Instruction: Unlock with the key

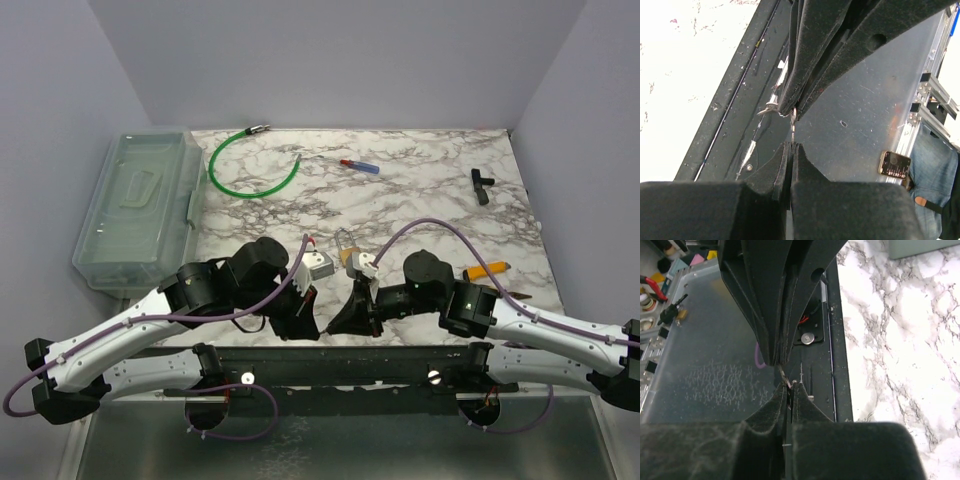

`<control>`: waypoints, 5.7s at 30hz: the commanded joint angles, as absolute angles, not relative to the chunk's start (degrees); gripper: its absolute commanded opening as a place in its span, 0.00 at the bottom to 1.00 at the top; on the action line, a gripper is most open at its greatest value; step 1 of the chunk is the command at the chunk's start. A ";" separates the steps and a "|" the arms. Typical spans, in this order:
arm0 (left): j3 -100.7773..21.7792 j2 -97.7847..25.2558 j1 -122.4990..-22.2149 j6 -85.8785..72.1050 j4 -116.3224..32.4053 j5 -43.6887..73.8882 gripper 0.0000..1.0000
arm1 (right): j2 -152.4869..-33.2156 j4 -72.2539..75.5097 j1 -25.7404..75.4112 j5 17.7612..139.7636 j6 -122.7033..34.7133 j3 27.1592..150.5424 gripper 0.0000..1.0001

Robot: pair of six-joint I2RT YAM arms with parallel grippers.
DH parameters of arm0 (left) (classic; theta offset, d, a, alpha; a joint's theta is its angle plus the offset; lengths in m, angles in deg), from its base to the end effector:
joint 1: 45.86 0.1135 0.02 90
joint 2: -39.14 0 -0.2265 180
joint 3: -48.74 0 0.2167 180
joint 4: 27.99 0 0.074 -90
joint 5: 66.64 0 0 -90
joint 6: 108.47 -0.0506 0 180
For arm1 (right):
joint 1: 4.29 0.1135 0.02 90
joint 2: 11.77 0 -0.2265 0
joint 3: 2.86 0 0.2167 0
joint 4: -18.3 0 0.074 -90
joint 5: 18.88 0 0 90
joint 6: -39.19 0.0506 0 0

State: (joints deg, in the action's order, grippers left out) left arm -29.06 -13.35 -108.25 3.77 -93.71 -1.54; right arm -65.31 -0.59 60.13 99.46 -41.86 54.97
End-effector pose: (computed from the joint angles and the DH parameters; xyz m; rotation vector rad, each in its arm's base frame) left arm 0.0596 -0.1599 0.3081 1.1052 2.2762 -1.1938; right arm 0.0717 0.2054 0.2820 -1.2621 1.5710 1.3137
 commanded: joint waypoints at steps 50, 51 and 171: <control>-29.83 -19.55 -108.04 16.19 -85.16 52.56 0.99 | -55.01 -19.40 60.05 38.92 -6.55 47.29 0.01; -30.21 -21.06 -107.75 16.40 -84.35 51.67 0.99 | -55.12 -20.05 60.04 37.86 -6.07 47.27 0.01; -10.75 -12.27 -94.00 36.36 -41.65 27.01 0.00 | -52.93 21.69 59.97 68.76 -32.90 38.31 0.76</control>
